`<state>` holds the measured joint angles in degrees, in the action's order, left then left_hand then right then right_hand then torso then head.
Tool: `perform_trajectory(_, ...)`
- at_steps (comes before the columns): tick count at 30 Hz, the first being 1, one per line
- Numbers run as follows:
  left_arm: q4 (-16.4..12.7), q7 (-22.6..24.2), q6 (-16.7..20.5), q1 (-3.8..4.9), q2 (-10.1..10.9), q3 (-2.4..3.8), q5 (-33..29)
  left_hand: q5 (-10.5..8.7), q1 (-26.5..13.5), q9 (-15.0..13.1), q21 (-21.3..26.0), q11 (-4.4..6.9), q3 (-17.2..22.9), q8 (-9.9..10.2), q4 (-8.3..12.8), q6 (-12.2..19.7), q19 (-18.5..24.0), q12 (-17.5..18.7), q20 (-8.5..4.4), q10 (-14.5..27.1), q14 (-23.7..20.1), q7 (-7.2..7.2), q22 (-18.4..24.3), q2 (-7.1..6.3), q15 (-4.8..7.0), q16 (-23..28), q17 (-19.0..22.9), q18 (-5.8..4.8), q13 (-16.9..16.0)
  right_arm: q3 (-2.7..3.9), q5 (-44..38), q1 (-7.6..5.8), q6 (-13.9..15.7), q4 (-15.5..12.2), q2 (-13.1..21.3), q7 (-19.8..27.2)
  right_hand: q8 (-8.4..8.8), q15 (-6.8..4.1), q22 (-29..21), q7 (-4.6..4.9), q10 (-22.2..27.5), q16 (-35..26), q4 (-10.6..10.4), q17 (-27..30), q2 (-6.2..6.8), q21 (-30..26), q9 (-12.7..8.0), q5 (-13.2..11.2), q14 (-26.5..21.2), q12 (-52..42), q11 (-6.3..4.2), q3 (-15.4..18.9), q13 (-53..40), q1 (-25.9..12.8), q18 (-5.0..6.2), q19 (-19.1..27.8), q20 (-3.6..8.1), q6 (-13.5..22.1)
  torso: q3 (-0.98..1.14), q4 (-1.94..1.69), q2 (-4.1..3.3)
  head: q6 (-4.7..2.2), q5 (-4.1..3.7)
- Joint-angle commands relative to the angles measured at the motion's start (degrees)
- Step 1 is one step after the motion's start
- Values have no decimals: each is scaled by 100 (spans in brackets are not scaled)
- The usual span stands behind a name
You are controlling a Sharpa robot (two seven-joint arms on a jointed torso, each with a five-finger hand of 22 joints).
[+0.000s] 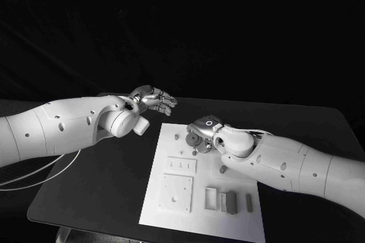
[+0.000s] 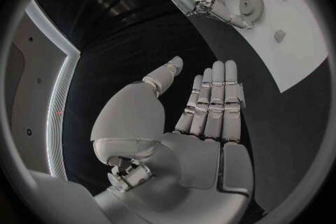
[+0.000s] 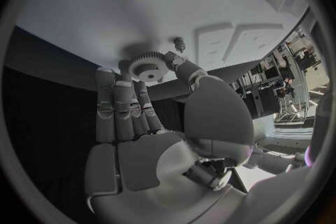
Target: Assemble the parts on the task board
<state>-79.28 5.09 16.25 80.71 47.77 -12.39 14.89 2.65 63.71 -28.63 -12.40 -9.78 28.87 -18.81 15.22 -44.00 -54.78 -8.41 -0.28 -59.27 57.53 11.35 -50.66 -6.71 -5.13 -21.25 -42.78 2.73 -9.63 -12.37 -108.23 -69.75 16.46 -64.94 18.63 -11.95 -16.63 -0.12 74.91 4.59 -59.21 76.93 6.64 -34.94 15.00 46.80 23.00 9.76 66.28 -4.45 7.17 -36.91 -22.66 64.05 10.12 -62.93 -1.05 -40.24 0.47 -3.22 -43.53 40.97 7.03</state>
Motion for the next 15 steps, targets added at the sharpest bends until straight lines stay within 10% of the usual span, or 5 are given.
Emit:
perform_trajectory(1,-12,29,-21,8,-10,6,25,19,21,-7,21,6,5,27,24,57,-21,20,-33,49,35,49,-8,-40,5,23,-10,70,-6,0,0,4,125,34,-22,-56,-34,-57,107,57,-645,4,-36,-4,-57,9,16,8,-16,-30,-150,-6,-493,89,488,13,21,-18,-1,-2,-3,-10,1)
perform_trajectory(15,-18,3,-19,8,-5,6,54,19,36,-10,23,5,7,28,39,57,-21,24,-32,52,37,49,-11,-47,5,31,-19,69,-9,1,18,4,-71,116,-87,-62,-13,-36,103,-17,-564,-23,-102,3,84,-9,9,5,-50,19,-127,43,-539,29,488,51,5,94,-8,-4,-1,-14,-5)
